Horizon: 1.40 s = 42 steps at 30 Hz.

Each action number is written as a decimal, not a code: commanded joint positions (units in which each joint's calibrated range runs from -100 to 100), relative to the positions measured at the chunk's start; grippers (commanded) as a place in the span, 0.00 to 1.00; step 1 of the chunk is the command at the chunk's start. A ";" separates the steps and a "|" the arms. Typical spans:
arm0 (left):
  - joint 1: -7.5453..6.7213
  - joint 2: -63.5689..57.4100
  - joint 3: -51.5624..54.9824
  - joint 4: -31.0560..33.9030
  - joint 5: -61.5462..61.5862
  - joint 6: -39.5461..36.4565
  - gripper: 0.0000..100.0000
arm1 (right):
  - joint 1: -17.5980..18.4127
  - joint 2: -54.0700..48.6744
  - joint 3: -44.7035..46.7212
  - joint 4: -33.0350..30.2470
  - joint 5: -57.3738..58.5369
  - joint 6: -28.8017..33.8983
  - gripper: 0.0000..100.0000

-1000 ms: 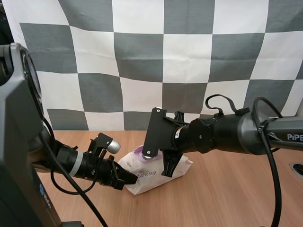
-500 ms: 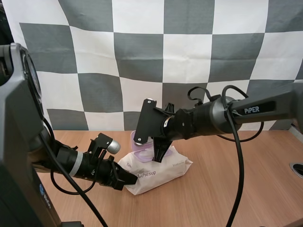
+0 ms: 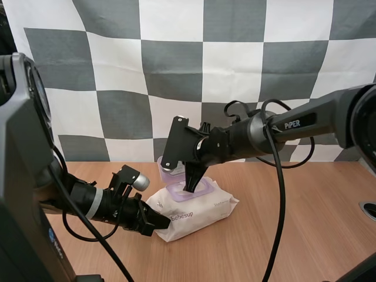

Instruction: Open the wet wipes lid

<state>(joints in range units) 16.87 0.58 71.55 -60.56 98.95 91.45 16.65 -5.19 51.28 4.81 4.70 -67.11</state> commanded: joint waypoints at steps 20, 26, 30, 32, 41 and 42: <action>0.00 -0.36 -0.13 0.38 -3.89 -0.18 0.01 | -0.39 -3.36 -0.17 0.01 9.22 4.50 0.00; 0.00 -4.25 -0.13 0.06 -15.74 -2.47 0.53 | -0.39 -7.67 -0.17 0.01 13.24 6.02 0.17; 0.00 -8.82 -0.13 -1.60 -19.34 -6.37 0.87 | -0.39 -9.44 -0.17 -0.30 16.96 11.02 0.59; 0.00 -11.82 -0.13 -1.64 -21.29 -6.96 0.87 | -0.39 -11.32 -0.17 -1.55 18.63 13.70 0.58; 0.00 -37.36 -0.13 -0.70 -33.27 -9.68 0.86 | -0.39 -32.41 -0.17 -11.62 27.67 25.95 0.53; 0.00 -40.94 -0.13 -0.70 -34.34 -10.25 0.84 | -0.39 -34.69 -0.17 -12.18 28.93 26.86 0.52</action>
<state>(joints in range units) 16.87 -23.12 71.43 -61.26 68.20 82.06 16.31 -28.50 51.15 -5.25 29.55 -44.37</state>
